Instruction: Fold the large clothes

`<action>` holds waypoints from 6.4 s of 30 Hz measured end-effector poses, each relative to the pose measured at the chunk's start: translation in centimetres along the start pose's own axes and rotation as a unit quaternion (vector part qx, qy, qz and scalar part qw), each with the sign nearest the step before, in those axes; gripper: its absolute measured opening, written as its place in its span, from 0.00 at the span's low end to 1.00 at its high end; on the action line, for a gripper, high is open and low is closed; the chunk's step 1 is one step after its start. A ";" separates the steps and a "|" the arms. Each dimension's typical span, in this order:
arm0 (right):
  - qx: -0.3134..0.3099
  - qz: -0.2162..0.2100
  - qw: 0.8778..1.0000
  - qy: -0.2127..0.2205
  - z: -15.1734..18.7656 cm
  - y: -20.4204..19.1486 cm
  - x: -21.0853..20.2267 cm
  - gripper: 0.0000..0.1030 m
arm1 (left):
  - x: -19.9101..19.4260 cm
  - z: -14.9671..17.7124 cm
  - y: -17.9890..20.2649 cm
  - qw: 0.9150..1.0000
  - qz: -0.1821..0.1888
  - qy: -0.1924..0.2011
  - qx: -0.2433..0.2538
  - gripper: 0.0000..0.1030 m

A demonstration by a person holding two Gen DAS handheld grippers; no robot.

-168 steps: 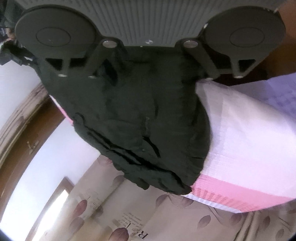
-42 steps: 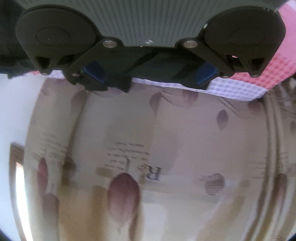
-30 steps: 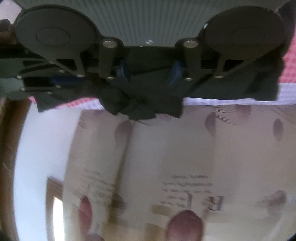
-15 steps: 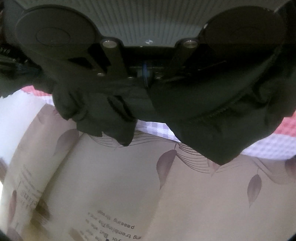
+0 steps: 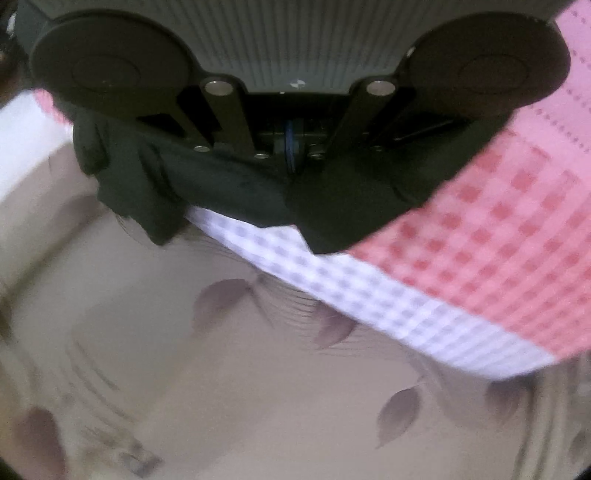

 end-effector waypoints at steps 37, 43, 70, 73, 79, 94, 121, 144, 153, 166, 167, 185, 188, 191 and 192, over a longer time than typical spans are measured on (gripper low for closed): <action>-0.029 0.050 0.998 0.022 1.8 0.9 -0.3 0.01 | -3.8 -4.0 -7.9 0.988 0.117 -0.054 -0.085 0.93; -0.035 0.056 0.998 0.024 1.8 0.6 -0.4 0.01 | -2.2 -2.5 -6.9 0.974 0.193 -0.114 -0.043 0.80; -0.075 0.087 0.993 0.038 1.8 -0.1 -0.6 0.04 | 1.3 -1.5 -3.9 0.937 0.309 -0.160 0.038 0.50; -0.077 0.089 0.992 0.039 1.8 -0.1 -0.7 0.04 | 1.1 -1.3 -3.4 0.944 0.287 -0.147 0.068 0.53; -0.092 0.100 0.990 0.038 1.8 -0.3 -0.5 0.05 | 0.4 -1.0 -2.6 0.954 0.254 -0.116 0.113 0.55; -0.108 0.118 0.986 0.042 1.8 -0.8 -0.8 0.06 | -0.4 -0.2 -1.0 0.958 0.176 -0.073 0.213 0.69; -0.132 -0.004 0.987 0.089 0.8 -12.2 -7.3 0.07 | -0.4 -0.8 -1.4 0.962 0.183 -0.076 0.189 0.60; -0.156 -0.114 0.981 -0.028 6.3 -21.9 -2.0 0.04 | -7.4 -4.7 3.7 0.975 0.147 -0.107 0.128 0.18; -0.013 -0.146 0.986 -0.083 6.1 -19.2 0.7 0.04 | -12.4 -6.2 14.3 0.966 0.154 -0.136 0.157 0.18; 0.197 -0.214 0.947 -0.132 6.2 -14.7 1.4 0.03 | -12.5 1.7 30.9 0.952 0.205 -0.205 0.097 0.19; 0.208 -0.219 0.944 -0.132 6.3 -14.4 1.1 0.03 | -12.0 2.3 31.2 0.952 0.207 -0.207 0.086 0.19; 0.273 -0.270 0.922 0.049 7.4 -4.2 -14.7 0.88 | -6.4 10.7 26.3 0.846 0.451 -0.125 -0.257 0.41; 0.282 -0.288 0.912 0.071 6.5 -4.1 -16.7 0.90 | -7.0 11.2 24.9 0.796 0.507 -0.068 -0.325 0.41; 0.258 -0.278 0.922 0.073 5.4 -4.7 -17.0 0.91 | -7.3 11.9 24.6 0.787 0.516 -0.043 -0.336 0.42; 0.241 -0.267 0.930 0.069 4.9 -5.2 -16.5 0.91 | -7.6 12.1 24.6 0.785 0.518 -0.046 -0.336 0.42</action>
Point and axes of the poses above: each gripper's, at about its wrist camera, not at the fingertips, and x roughly the way its jaws point, y to its right, z to its underside, the point moved 6 cm from there along x, roughly the way its jaws point, and after that the axes turned 5 degrees about y, right-handed, at the moved point
